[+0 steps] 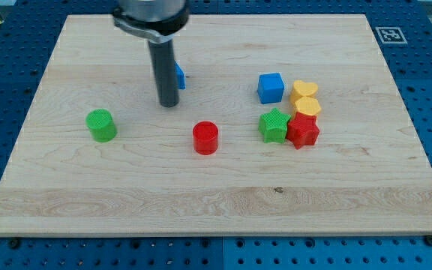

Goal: Move the blue triangle to the left of the blue cube

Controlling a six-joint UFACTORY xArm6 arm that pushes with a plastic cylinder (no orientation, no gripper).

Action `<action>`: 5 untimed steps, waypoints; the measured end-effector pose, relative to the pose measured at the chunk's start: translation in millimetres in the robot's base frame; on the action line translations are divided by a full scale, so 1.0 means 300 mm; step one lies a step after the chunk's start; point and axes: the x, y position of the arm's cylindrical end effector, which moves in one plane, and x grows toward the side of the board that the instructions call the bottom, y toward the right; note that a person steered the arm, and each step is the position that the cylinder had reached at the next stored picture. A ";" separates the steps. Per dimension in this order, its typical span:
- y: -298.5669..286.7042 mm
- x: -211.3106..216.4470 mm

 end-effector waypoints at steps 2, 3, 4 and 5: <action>-0.019 0.000; -0.067 -0.027; -0.077 -0.060; -0.077 -0.105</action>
